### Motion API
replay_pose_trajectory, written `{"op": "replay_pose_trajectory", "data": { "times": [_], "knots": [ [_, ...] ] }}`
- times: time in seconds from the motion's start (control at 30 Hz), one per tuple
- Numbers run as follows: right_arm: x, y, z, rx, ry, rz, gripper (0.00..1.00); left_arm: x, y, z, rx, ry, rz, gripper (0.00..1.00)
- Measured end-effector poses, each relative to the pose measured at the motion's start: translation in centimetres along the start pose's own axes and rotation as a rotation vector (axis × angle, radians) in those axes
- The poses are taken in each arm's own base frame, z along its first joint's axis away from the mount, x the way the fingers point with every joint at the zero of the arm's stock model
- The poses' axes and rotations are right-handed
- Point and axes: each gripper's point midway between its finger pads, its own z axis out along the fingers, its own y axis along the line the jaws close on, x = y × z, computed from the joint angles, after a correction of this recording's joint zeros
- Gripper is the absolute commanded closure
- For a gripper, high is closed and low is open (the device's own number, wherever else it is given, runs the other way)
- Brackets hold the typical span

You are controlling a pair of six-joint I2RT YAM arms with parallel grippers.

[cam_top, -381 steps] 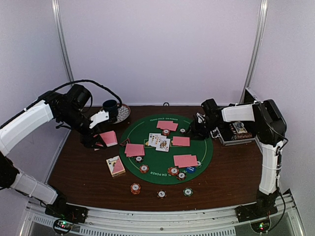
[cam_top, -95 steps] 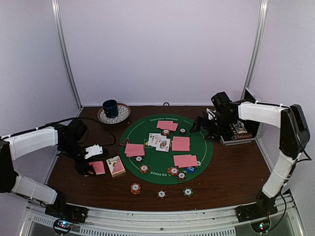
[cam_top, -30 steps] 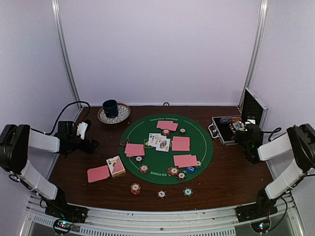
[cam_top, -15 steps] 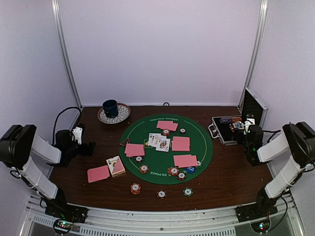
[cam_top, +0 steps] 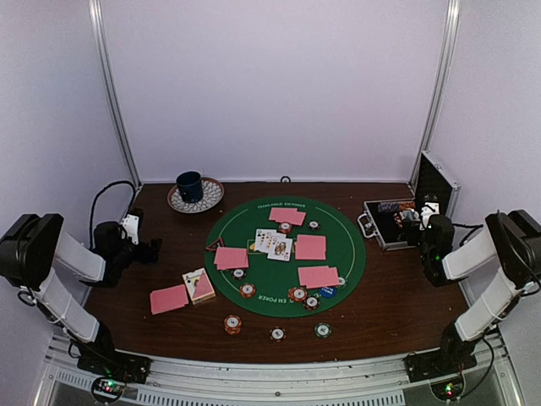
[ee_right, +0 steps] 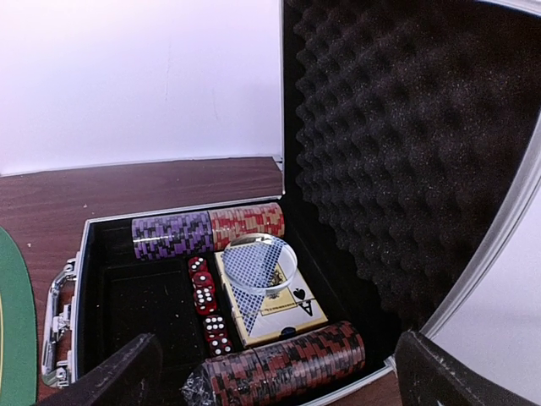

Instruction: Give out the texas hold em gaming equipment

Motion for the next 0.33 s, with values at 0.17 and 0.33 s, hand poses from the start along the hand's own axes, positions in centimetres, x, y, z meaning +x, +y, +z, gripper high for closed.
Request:
{"op": "replay_pose_trajectory", "data": {
  "times": [0.17, 0.33],
  "knots": [
    [0.24, 0.01, 0.0, -0.001, 0.009, -0.004, 0.01, -0.01, 0.02, 0.0, -0.001, 0.0, 0.0, 0.02],
    [0.36, 0.02, 0.0, -0.001, 0.014, -0.006, 0.0, -0.03, 0.03, 0.0, -0.002, -0.001, 0.0, 0.03]
  ]
}}
